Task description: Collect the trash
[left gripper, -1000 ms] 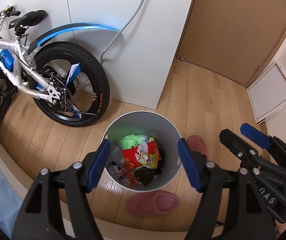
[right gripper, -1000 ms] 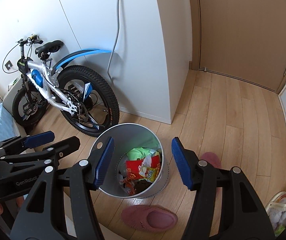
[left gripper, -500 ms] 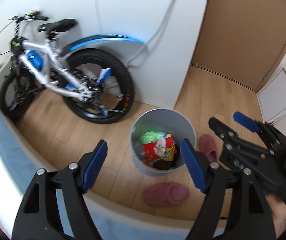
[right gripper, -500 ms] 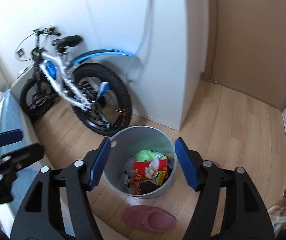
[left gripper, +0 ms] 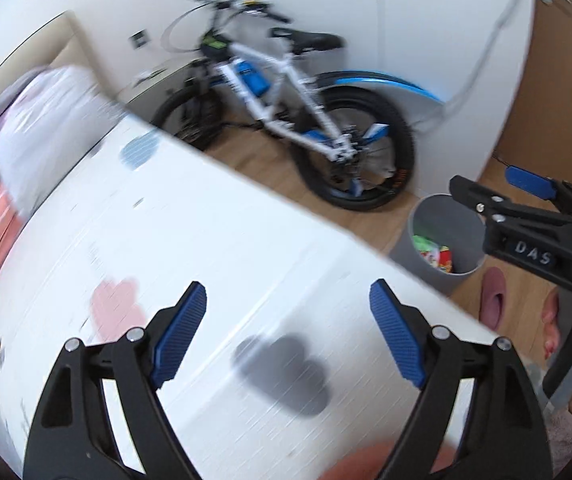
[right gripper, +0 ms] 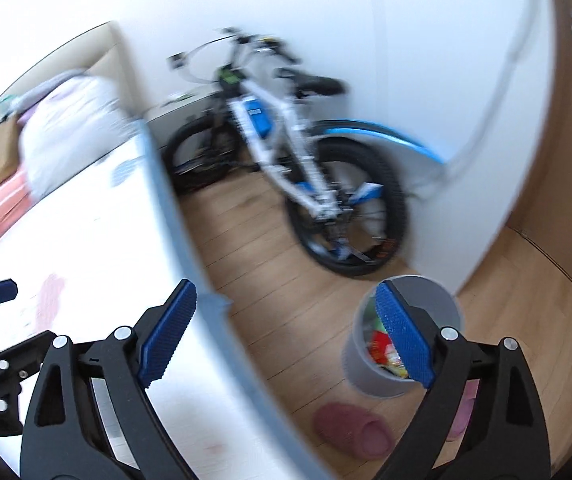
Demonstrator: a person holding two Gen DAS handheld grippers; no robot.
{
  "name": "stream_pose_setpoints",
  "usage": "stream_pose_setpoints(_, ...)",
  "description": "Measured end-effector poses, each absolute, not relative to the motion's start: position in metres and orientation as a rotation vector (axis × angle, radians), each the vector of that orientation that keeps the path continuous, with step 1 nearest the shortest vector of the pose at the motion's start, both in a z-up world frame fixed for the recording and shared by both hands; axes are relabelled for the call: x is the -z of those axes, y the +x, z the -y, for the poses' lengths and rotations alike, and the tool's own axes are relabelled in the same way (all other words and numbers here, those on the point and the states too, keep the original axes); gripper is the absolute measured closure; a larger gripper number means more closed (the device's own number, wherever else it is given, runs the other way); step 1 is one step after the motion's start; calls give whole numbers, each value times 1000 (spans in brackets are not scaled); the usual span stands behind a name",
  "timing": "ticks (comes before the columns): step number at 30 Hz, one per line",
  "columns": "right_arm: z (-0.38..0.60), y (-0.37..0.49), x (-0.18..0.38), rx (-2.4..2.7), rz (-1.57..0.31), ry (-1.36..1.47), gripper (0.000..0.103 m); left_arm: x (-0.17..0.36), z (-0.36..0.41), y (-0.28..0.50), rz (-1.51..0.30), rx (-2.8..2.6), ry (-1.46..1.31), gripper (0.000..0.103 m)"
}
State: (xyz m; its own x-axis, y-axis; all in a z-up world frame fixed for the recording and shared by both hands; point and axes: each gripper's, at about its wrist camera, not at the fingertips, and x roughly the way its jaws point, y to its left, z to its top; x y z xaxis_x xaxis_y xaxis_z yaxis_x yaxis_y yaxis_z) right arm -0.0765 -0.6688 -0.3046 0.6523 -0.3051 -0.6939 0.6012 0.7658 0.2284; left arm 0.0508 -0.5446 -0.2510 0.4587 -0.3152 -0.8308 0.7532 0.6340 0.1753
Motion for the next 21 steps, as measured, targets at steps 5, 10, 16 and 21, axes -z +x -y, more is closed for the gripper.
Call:
stream_pose_setpoints(5, 582, -45, 250, 336, -680, 383, 9, 221, 436, 61, -891, 514, 430, 20)
stream_pose_setpoints(10, 484, -22, 204, 136, -678, 301, 8, 202, 319, 57, -937, 327, 319, 19)
stream_pose_setpoints(16, 375, -11, 161, -64, -701, 199, 8, 161, 195, 29, -932, 104, 232, 18)
stream_pose_setpoints(21, 309, -21, 139, -178, -743, 137, 8, 126, 120, -1, -909, -6, 172, 17)
